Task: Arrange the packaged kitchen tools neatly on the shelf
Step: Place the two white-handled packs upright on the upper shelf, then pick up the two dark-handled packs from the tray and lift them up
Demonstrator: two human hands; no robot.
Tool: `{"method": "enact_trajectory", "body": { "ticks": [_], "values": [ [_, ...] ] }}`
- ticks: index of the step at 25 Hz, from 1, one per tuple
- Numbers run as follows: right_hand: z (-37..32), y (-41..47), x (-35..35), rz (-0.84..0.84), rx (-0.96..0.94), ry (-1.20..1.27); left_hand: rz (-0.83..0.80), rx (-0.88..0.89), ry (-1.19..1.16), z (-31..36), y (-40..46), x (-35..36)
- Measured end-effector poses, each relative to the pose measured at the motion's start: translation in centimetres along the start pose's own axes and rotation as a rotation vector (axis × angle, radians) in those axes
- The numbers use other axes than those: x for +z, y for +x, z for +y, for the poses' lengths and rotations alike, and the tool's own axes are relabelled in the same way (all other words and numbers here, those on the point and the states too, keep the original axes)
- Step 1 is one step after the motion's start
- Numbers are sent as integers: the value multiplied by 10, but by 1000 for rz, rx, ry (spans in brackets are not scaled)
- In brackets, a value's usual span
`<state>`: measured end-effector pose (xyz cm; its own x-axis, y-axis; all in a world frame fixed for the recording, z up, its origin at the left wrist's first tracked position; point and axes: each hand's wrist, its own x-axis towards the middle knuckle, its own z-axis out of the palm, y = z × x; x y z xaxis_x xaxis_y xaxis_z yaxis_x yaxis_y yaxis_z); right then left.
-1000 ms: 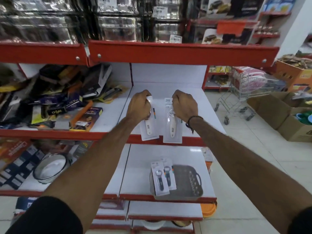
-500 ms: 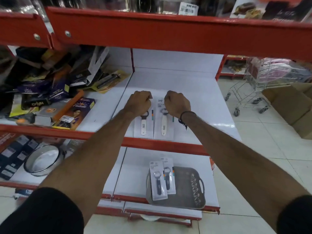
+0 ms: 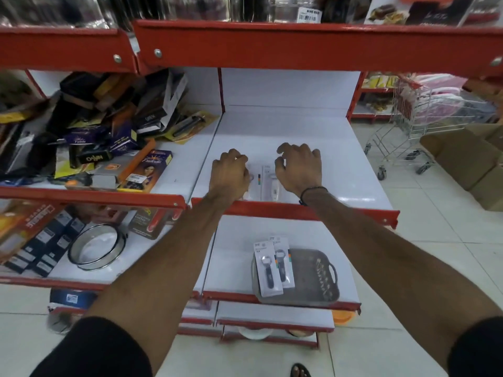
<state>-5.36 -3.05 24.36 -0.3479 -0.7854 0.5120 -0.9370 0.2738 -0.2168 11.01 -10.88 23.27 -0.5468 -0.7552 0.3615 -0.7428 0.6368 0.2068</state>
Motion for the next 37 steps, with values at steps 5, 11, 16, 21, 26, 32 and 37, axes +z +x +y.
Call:
{"method": "enact_trajectory", "body": {
  "ticks": [5, 11, 16, 21, 26, 32, 37],
  "values": [
    [-10, -79, -30, 298, -276, 38, 263, 159, -71, 29, -83, -1],
    [11, -189, 12, -233, -196, 46, -177, 274, -156, 44, -174, 69],
    [34, -184, 55, -604, 129, -15, -445, -4, -77, 35, -163, 136],
    [61, -152, 125, -835, 42, -106, -582, -45, 28, 20, -128, 192],
    [75, -132, 174, -903, -53, -126, -469, 31, 48, 4, -109, 224],
    [78, -135, 141, -688, 66, 67, -448, 5, -88, 19, -100, 192],
    [68, -174, 88, -606, 163, 197, -497, -21, -194, 44, -120, 142]
  ]
}}
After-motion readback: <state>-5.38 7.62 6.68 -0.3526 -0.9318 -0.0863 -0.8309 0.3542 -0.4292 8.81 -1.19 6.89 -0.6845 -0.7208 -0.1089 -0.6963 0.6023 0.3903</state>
